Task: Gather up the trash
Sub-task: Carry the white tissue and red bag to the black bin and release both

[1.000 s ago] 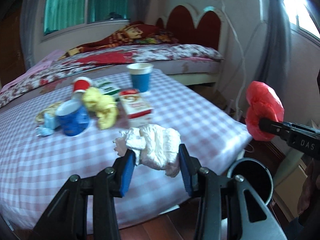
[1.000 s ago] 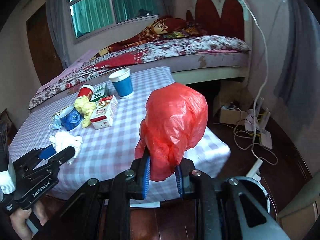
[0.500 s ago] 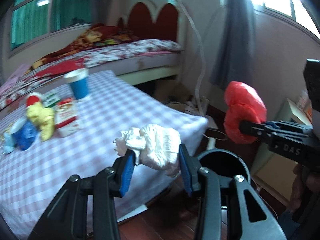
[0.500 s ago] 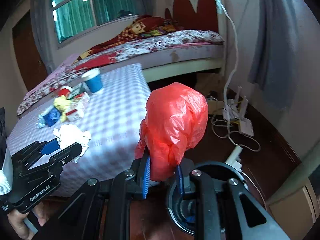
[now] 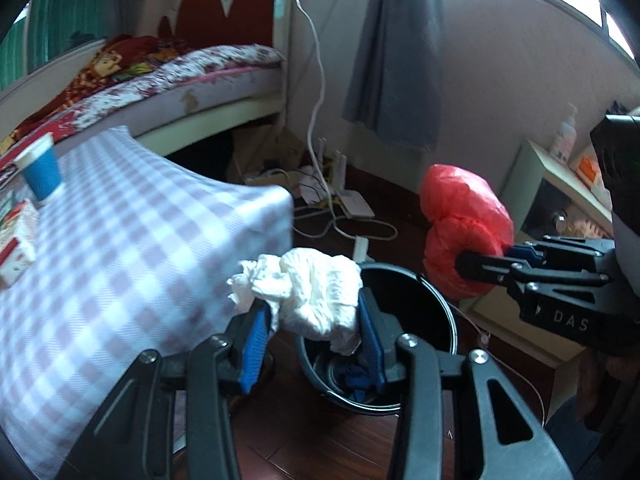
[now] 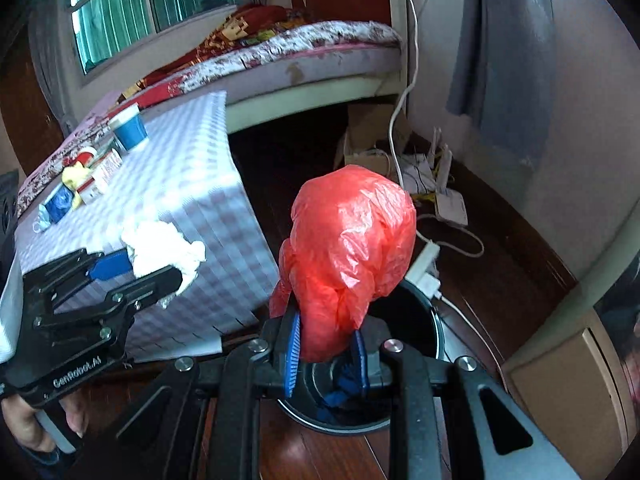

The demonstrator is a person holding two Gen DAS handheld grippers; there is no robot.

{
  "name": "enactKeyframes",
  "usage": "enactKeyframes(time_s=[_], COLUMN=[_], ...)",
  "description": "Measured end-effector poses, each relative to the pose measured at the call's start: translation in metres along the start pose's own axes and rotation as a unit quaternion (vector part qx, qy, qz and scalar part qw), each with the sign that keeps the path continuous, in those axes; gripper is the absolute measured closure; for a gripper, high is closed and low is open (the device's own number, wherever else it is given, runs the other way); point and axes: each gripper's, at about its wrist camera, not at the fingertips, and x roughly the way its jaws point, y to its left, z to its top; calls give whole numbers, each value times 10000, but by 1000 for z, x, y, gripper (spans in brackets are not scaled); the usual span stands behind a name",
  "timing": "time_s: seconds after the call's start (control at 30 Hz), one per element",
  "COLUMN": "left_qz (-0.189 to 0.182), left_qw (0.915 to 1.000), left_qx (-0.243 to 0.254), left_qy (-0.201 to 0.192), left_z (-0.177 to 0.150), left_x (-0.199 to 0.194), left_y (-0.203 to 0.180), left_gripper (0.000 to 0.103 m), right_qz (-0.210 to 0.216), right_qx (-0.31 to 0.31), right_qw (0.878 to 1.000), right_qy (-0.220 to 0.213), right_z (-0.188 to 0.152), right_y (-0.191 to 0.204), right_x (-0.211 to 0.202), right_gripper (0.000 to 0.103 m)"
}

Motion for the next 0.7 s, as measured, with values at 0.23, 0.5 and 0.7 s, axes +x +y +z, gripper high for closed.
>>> enactKeyframes(time_s=[0.23,0.5,0.7], left_qz=[-469,-956,-1087], left_qw=[9983,9904,9867], left_qx=[52,-89,-9], left_qy=[335,992,1205], left_z=[-4,-6,-12], left_x=[32,78,97], left_y=[-8,-10,-18], left_gripper=[59,55,55], right_qz=[97,179,283], right_qx=[-212,-564,-742], right_qw=[9992,9953,9909], right_qy=[335,767,1089], right_z=[-20,-31,-37], right_y=[-20,-34,-35], right_x=[20,54,74], right_gripper=[78,78,78])
